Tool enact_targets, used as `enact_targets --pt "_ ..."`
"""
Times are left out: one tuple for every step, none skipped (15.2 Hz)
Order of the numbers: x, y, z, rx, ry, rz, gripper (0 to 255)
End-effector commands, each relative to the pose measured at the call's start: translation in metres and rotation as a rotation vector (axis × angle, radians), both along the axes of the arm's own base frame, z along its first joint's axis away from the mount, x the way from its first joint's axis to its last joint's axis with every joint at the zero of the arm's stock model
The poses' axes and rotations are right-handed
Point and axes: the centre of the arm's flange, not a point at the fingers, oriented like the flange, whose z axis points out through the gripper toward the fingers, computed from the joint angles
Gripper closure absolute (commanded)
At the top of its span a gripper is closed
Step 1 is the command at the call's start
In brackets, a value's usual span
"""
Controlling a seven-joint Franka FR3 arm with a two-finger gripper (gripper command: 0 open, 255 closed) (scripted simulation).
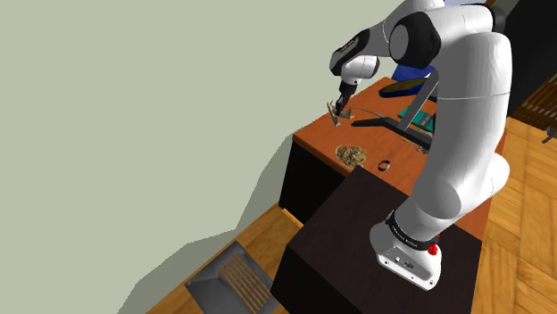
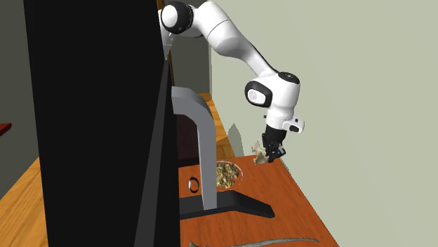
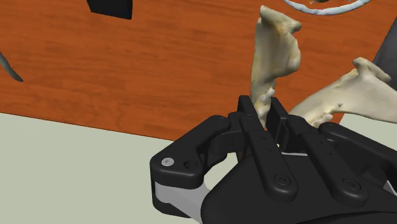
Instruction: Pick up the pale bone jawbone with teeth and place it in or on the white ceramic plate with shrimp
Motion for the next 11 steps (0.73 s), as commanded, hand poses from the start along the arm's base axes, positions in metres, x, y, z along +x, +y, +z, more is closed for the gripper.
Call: enact_targets --pt "-0.024 0.007 -0.001 0.000 0.000 0.000 255" --pt "-0.036 0.011 -0.002 0.000 0.000 0.000 255" --pt "-0.049 0.014 -0.003 0.000 0.000 0.000 255" --pt "-0.062 0.018 -0.004 0.000 0.000 0.000 255" --pt "-0.074 0.021 -0.005 0.000 0.000 0.000 255" --pt "-0.087 0.025 -0.006 0.000 0.000 0.000 255" --pt "-0.100 0.028 -0.007 0.000 0.000 0.000 255" --pt "-0.112 0.032 -0.008 0.000 0.000 0.000 255" --pt "-0.125 0.036 -0.009 0.000 0.000 0.000 255" --pt "-0.138 0.039 -0.010 0.000 0.000 0.000 255" --pt "-0.150 0.043 -0.011 0.000 0.000 0.000 255"
